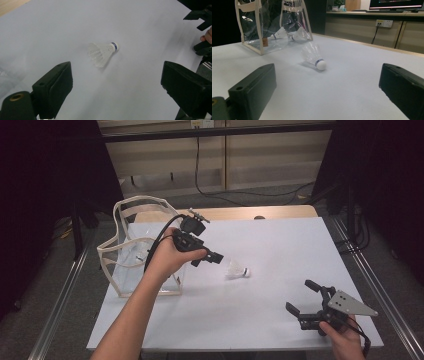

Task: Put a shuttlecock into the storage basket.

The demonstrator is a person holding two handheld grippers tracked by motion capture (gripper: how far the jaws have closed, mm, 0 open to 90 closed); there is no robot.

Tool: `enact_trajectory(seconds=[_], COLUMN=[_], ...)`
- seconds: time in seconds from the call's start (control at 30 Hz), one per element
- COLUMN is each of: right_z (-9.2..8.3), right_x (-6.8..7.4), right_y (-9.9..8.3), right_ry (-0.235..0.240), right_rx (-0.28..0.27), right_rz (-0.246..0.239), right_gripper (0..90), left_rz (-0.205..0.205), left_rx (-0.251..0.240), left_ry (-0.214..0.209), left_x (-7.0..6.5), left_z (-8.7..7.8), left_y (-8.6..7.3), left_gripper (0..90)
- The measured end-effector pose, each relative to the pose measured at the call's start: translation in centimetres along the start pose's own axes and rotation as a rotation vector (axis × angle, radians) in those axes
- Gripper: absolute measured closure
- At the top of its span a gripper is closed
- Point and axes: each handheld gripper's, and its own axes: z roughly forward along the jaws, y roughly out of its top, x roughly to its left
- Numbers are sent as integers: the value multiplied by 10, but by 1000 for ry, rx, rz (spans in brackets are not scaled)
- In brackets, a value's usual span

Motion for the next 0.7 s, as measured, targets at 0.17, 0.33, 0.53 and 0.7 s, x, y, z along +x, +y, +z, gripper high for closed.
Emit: enact_trajectory(seconds=[0.17,0.33,0.53,0.7], right_z=[0,0,0,-1], right_x=[0,0,0,0], right_y=[0,0,0,0], right_ry=[0,-1,-2,0], right_rx=[1,2,1,2], right_rz=[1,1,-3,-1], right_gripper=[7,7,7,7], left_rz=[-4,-6,8,-8], left_rx=[-6,-4,6,-1], left_ry=[-3,-14,-19,-21], left_x=[-1,-1,-1,-1], left_z=[8,14,23,32], left_y=[-3,-6,-10,-13], left_gripper=[97,93,81,79])
